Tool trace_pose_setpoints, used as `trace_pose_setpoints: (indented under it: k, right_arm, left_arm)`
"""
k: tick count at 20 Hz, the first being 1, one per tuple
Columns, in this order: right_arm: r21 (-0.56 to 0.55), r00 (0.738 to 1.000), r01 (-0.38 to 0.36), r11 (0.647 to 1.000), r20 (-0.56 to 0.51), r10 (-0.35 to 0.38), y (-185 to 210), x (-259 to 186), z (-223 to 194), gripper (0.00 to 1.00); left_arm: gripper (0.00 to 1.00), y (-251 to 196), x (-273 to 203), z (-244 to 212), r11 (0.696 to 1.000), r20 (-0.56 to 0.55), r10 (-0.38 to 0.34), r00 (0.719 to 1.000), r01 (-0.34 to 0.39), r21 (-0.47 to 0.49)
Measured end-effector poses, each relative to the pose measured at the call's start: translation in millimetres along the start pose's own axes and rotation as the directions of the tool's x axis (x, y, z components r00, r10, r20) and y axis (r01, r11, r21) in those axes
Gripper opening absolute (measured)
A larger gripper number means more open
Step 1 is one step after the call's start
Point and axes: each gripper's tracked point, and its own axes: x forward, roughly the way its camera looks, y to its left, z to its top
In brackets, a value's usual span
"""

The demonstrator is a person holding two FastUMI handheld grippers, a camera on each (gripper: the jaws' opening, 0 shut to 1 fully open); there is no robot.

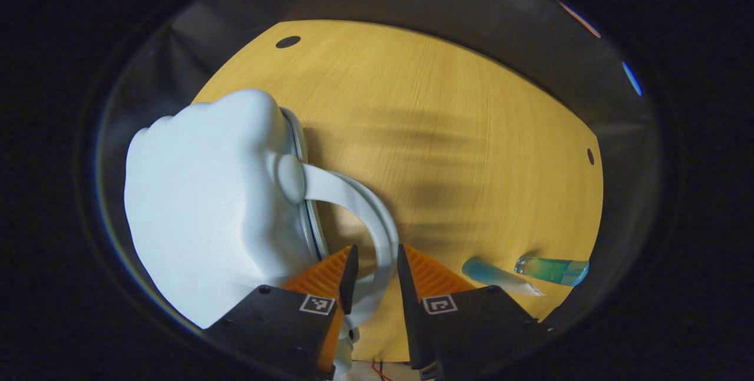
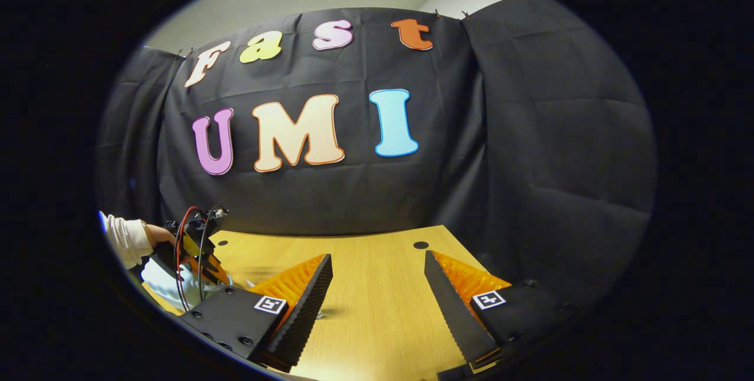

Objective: First open the suitcase, pack the skin care products into it, and then close the suitcase.

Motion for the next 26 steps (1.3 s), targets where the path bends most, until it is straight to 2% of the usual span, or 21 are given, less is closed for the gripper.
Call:
trace_pose_setpoints:
  k: [4, 6, 7, 8, 10, 11, 12, 13, 16, 19, 21, 23, 24, 26]
  right_arm:
    - [-0.002, 1.000, 0.017, 1.000, -0.010, -0.017, -4.2, -1.4, -3.3, 0.98]
    - [-0.001, 1.000, 0.028, 1.000, -0.006, -0.028, -7.3, -1.1, -2.2, 0.98]
    - [-0.001, 0.999, 0.031, 1.000, -0.007, -0.031, -8.8, -1.3, -3.1, 0.98]
    - [-0.002, 0.999, 0.033, 0.999, -0.009, -0.033, -9.1, -0.2, -3.0, 0.98]
    - [-0.003, 0.999, 0.034, 0.999, -0.011, -0.034, -9.4, 0.2, -2.3, 0.98]
    - [-0.003, 0.999, 0.032, 0.999, -0.013, -0.032, -8.6, 1.0, -3.5, 0.98]
    - [-0.005, 0.999, 0.030, 1.000, -0.012, -0.030, -7.6, 1.2, -3.4, 0.95]
    - [-0.006, 1.000, 0.026, 1.000, -0.014, -0.026, -5.7, 1.5, -3.6, 0.98]
    - [-0.014, 1.000, 0.007, 1.000, -0.021, -0.007, 1.5, 3.2, -5.7, 0.98]
    - [-0.026, 0.999, -0.020, 0.999, -0.026, 0.019, 10.2, 4.8, -6.3, 0.98]
    - [-0.032, 0.999, -0.038, 0.999, -0.026, 0.037, 15.5, 6.4, -5.1, 0.98]
    - [-0.033, 0.998, -0.059, 0.998, -0.025, 0.059, 21.8, 6.9, -3.7, 0.98]
    - [-0.034, 0.997, -0.069, 0.997, -0.025, 0.069, 25.5, 7.3, -3.0, 0.95]
    - [-0.036, 0.996, -0.091, 0.995, -0.018, 0.091, 31.9, 5.8, -1.1, 0.98]
  left_arm:
    - [0.38, 0.2, 9.9, -1.0, 0.999, -0.028, 0.027, 0.999, -0.026, 0.035]
    - [0.33, -0.9, 15.3, -3.3, 0.999, -0.048, 0.026, 0.998, -0.024, 0.030]
    - [0.21, -0.7, 17.5, -4.3, 0.999, -0.060, 0.023, 0.998, -0.022, 0.027]
    - [0.26, -1.7, 20.9, -6.6, 1.000, -0.066, 0.015, 0.998, -0.013, 0.021]
    - [0.19, -5.9, 23.0, -8.8, 1.000, -0.079, -0.006, 0.997, 0.007, 0.006]
    - [0.10, -6.8, 23.1, -7.7, 1.000, -0.078, -0.008, 0.997, 0.008, 0.003]
    - [0.08, -5.5, 23.5, -8.1, 1.000, -0.076, -0.012, 0.997, 0.012, 0.004]
    - [0.05, -6.2, 22.5, -7.9, 1.000, -0.074, -0.015, 0.997, 0.016, 0.003]
    - [0.04, -7.8, 17.7, -4.5, 1.000, -0.052, -0.014, 0.999, 0.014, -0.011]
    - [0.04, -11.6, 5.1, 1.6, 1.000, -0.015, -0.018, 1.000, 0.018, 0.016]
    - [0.04, -8.5, -16.6, 8.4, 0.999, 0.016, -0.043, 0.999, 0.042, 0.028]
    - [0.04, -9.2, -46.5, 15.4, 0.995, 0.052, -0.098, 0.994, 0.097, 0.014]
    - [0.03, -7.1, -58.9, 18.3, 0.993, 0.064, -0.118, 0.991, 0.118, 0.009]
    - [0.04, -2.6, -85.7, 23.2, 0.987, 0.094, -0.160, 0.983, 0.160, 0.008]
